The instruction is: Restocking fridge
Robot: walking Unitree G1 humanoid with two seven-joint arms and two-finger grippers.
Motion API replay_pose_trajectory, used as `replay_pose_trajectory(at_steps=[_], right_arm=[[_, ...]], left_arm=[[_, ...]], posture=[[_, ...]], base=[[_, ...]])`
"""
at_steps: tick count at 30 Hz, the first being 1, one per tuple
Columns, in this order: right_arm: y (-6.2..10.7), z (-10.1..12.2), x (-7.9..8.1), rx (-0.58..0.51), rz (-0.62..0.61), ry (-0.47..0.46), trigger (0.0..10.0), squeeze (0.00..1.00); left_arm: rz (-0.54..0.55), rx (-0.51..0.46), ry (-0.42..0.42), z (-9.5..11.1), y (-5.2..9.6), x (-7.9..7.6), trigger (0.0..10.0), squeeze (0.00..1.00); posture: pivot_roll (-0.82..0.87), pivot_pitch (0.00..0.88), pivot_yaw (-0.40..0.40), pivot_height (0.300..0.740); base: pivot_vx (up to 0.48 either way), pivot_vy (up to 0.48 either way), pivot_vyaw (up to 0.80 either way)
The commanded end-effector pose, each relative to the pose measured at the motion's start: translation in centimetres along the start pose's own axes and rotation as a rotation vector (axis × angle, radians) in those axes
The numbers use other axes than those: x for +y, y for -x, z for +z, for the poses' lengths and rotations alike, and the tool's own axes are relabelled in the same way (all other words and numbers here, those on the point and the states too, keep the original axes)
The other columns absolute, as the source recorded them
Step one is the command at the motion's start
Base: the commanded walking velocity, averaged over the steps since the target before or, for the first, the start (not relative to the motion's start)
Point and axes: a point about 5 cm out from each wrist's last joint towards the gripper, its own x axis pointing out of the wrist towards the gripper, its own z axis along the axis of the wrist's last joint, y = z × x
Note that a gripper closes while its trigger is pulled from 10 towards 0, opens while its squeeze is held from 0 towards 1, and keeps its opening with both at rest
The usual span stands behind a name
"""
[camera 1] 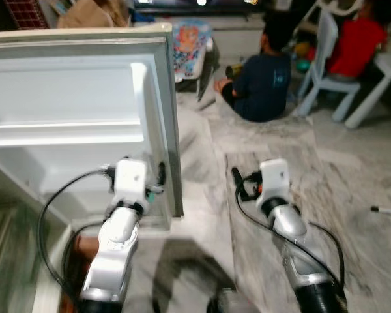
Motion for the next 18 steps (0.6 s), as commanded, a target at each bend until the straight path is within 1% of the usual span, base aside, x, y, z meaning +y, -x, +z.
replay_pose_trajectory(at_steps=[1, 4, 6, 8, 11, 12, 13, 14, 15, 18], right_arm=[[-0.3, 0.6, 0.8, -0.023, 0.02, -0.003, 10.0, 0.0], [-0.3, 0.6, 0.7, -0.025, 0.016, -0.002, 10.0, 0.0], [-0.3, 0.6, 0.7, -0.025, 0.014, 0.0, 10.0, 0.0], [-0.3, 0.5, 0.6, -0.024, 0.012, 0.0, 10.0, 0.0], [-0.3, 0.4, 0.6, -0.022, 0.011, -0.001, 10.0, 0.0], [-0.3, 0.5, 0.7, -0.024, 0.011, -0.007, 10.0, 0.0], [-0.5, 0.9, 0.8, -0.038, 0.014, -0.019, 10.0, 0.0], [-0.5, 1.0, 0.9, -0.043, 0.015, -0.02, 10.0, 0.0], [-0.5, 1.0, 0.9, -0.043, 0.015, -0.02, 10.0, 0.0], [-0.7, 1.1, 0.7, -0.05, 0.011, -0.022, 10.0, 0.0]], left_arm=[[0.019, 0.004, -0.017, 0.0, -0.2, 0.6, 10.0, 0.0], [0.009, 0.0, -0.024, 0.2, -0.4, 0.5, 10.0, 0.0], [0.02, 0.013, -0.034, -0.2, -0.2, 0.8, 10.0, 0.0], [0.029, 0.028, -0.036, -0.5, 0.2, 1.1, 10.0, 0.0], [0.069, 0.047, -0.036, -1.2, 1.2, 1.8, 10.0, 0.0], [0.095, 0.044, -0.041, -1.3, 1.6, 2.1, 10.0, 0.0], [0.144, 0.041, -0.057, -1.5, 2.3, 2.6, 10.0, 0.0], [0.17, 0.045, -0.07, -1.6, 2.5, 2.8, 10.0, 0.0], [0.17, 0.045, -0.07, -1.6, 2.5, 2.8, 10.0, 0.0], [0.238, 0.046, -0.069, -1.6, 3.7, 3.9, 10.0, 0.0]], posture=[[-0.03, 0.102, -0.024, 0.74], [-0.04, 0.097, -0.023, 0.74], [-0.04, 0.095, -0.021, 0.74], [-0.04, 0.095, -0.023, 0.74], [-0.03, 0.093, -0.026, 0.74], [-0.02, 0.092, -0.027, 0.74], [-0.02, 0.092, -0.027, 0.74], [-0.02, 0.091, -0.028, 0.74], [-0.02, 0.091, -0.028, 0.74], [-0.01, 0.091, -0.028, 0.74]], base=[[0.409, 0.0, 0.0], [0.38, 0.0, 0.0], [0.307, 0.0, 0.0], [0.0, 0.0, 0.0], [0.0, 0.0, 0.0], [0.0, 0.0, 0.0], [0.0, 0.0, 0.0], [0.0, 0.0, 0.0], [0.0, 0.0, 0.0], [0.0, 0.0, 0.0]])
